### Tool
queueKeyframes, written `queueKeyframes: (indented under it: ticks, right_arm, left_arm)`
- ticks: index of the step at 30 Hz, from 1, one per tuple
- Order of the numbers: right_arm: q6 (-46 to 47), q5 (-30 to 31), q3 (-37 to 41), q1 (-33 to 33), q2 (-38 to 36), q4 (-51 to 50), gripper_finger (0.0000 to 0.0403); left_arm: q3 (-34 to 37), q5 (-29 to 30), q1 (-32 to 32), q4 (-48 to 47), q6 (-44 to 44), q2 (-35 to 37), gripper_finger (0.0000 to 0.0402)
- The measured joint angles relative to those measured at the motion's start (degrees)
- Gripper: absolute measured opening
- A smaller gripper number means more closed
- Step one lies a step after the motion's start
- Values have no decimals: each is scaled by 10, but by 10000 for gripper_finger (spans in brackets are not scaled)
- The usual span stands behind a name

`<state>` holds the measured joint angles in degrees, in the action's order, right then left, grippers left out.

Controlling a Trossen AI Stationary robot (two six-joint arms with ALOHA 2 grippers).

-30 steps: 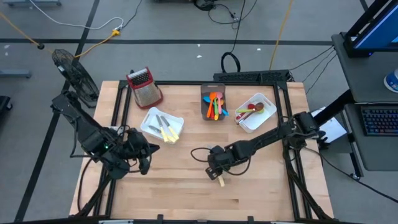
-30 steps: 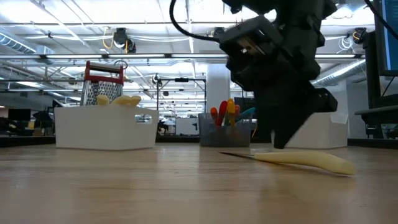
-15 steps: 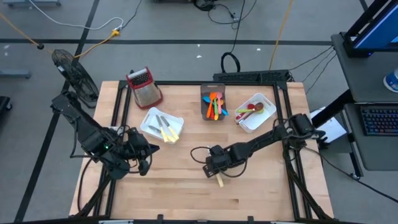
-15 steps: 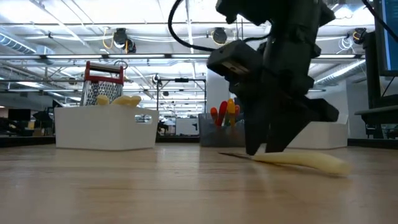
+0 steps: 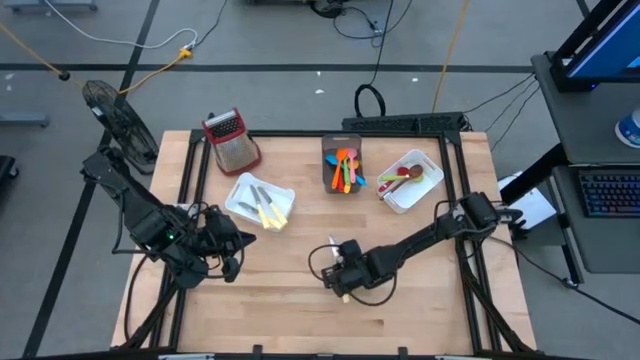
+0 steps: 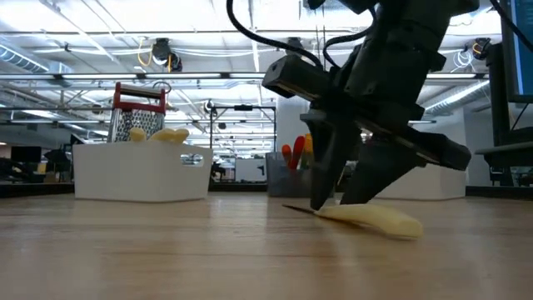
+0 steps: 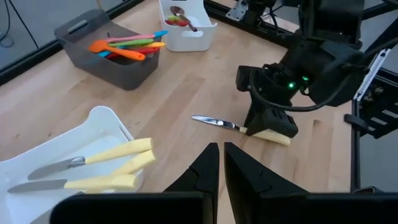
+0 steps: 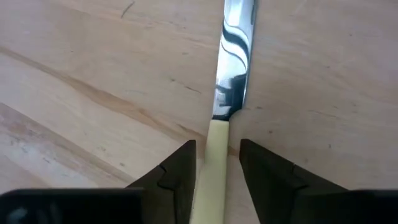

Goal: Pick & Place Kitchen Items
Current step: Put the yellow knife into the left white bin

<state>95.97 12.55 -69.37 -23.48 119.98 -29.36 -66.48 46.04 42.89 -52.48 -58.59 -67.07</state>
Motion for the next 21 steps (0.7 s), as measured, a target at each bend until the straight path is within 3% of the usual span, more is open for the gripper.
queueKeyframes:
  ticks: [11, 21]
  right_arm:
    - [-26, -54, 4, 8, -6, -35, 31]
    - [-67, -68, 8, 14, -27, -44, 51]
  left_arm:
    - [0, 0, 0, 0, 1, 0, 26]
    - [0, -2, 0, 0, 2, 0, 26]
